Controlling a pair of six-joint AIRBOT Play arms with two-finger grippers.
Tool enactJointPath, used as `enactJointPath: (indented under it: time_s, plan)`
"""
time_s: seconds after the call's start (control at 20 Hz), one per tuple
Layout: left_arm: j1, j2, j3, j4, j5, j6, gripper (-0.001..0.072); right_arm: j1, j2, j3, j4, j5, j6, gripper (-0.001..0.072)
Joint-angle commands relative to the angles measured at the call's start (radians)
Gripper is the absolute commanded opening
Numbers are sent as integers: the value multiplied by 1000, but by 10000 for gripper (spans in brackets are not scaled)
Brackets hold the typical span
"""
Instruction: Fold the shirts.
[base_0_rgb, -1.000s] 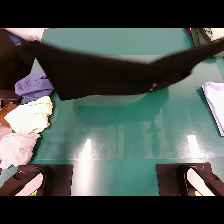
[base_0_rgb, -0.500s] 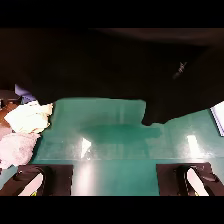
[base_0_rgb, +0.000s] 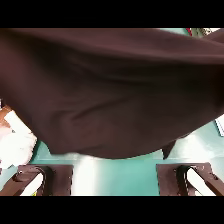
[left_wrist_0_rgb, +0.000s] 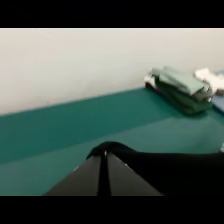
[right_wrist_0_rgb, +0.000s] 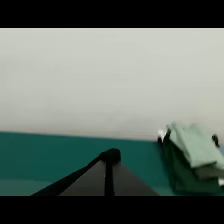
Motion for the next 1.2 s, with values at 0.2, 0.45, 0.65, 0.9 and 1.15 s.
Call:
enactJointPath:
  time_s: [0.2, 0.45, 0.65, 0.9, 1.15]
  plan:
    - [1, -82, -591, 153, 95, -13, 25, 1, -299, -230, -21, 310, 79, 15]
    - [1, -227, -718, 159, 330, -6, 26, 34, -430, -392, -23, 75, 47, 15]
    - [1, -329, -718, 159, 502, -5, 25, 79, -466, -536, -22, -232, 36, 15]
    - [1, -417, -716, 158, 720, -6, 26, 126, -535, -592, -22, -475, 36, 15]
    - [3, -478, -715, 163, 789, -6, 26, 123, -600, -592, -22, -563, 34, 14]
